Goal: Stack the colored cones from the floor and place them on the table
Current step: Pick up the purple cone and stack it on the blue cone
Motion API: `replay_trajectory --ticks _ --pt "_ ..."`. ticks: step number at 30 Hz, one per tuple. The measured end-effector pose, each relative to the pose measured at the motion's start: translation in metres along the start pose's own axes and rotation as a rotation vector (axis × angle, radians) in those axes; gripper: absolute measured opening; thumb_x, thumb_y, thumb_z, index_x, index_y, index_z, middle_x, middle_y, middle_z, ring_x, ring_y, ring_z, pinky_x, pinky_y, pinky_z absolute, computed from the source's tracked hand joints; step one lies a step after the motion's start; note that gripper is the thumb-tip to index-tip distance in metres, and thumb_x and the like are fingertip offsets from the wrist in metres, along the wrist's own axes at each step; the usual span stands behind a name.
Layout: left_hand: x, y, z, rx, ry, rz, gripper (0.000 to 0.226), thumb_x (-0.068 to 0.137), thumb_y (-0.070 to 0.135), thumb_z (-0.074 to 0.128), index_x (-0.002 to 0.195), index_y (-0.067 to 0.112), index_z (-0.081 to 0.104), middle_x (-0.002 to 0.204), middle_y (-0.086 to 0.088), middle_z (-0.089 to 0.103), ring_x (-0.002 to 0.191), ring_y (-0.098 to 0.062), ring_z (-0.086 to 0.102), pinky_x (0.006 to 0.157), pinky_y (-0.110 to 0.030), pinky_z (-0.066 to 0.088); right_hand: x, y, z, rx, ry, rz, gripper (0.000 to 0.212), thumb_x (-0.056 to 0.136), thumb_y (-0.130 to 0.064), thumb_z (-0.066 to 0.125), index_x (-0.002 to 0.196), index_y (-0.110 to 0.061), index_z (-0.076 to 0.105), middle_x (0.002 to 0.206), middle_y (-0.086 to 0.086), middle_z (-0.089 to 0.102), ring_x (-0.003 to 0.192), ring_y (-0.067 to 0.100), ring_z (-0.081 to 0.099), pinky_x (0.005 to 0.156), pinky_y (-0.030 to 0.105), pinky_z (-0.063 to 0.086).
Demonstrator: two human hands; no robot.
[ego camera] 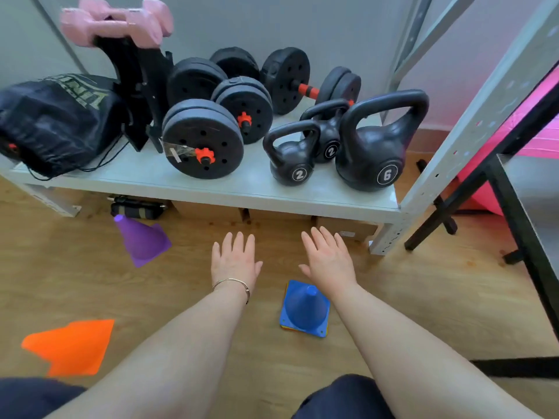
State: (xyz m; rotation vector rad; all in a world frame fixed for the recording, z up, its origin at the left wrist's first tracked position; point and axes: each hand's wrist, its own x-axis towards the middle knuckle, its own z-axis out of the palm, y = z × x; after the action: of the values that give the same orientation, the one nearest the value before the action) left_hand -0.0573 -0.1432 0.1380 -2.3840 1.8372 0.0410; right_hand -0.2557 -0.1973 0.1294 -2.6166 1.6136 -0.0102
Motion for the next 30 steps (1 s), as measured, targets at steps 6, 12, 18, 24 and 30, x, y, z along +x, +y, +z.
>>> replay_trajectory --ticks 6,12,18,24,30 --pt "0.001 -0.054 -0.021 -0.010 0.014 -0.123 0.068 0.094 0.053 0.039 0.151 0.025 0.014 0.160 -0.001 0.020 0.148 -0.025 0.013 0.118 -0.047 0.016 0.029 -0.051 -0.020 0.094 0.027 0.021 0.078 0.089 -0.043 0.062 0.152 -0.017 0.025 0.160 0.008 0.028 0.150 0.027 0.020 0.122 0.046 0.015" --pt "0.022 -0.105 -0.031 -0.014 0.043 -0.186 0.069 0.093 0.053 0.040 0.151 0.023 0.014 0.159 -0.001 0.020 0.147 -0.024 0.015 0.118 -0.047 0.018 0.052 -0.098 -0.037 0.129 0.052 0.009 0.075 0.092 -0.043 0.058 0.153 -0.017 0.022 0.160 0.007 0.027 0.150 0.026 0.018 0.121 0.044 0.014" --pt "0.031 -0.158 -0.021 -0.066 0.041 -0.253 0.069 0.092 0.052 0.043 0.150 0.023 0.018 0.158 -0.001 0.024 0.147 -0.023 0.017 0.117 -0.045 0.020 0.082 -0.145 -0.041 0.123 0.045 -0.027 0.074 0.094 -0.045 0.054 0.153 -0.017 0.021 0.160 0.006 0.028 0.150 0.025 0.019 0.122 0.043 0.017" --pt "0.036 -0.230 0.020 -0.078 -0.050 -0.326 0.071 0.091 0.053 0.047 0.150 0.025 0.019 0.158 0.001 0.024 0.146 -0.021 0.019 0.117 -0.043 0.021 0.119 -0.201 -0.019 0.095 -0.009 -0.074 0.074 0.093 -0.046 0.056 0.152 -0.016 0.024 0.157 0.006 0.033 0.147 0.025 0.025 0.121 0.043 0.020" --pt "0.058 -0.310 0.067 -0.085 -0.084 -0.422 0.072 0.089 0.051 0.052 0.149 0.023 0.022 0.158 0.001 0.024 0.146 -0.020 0.018 0.117 -0.045 0.019 0.177 -0.260 0.027 0.079 -0.112 -0.185 0.070 0.094 -0.041 0.057 0.152 -0.019 0.025 0.159 0.004 0.031 0.150 0.026 0.021 0.122 0.044 0.017"
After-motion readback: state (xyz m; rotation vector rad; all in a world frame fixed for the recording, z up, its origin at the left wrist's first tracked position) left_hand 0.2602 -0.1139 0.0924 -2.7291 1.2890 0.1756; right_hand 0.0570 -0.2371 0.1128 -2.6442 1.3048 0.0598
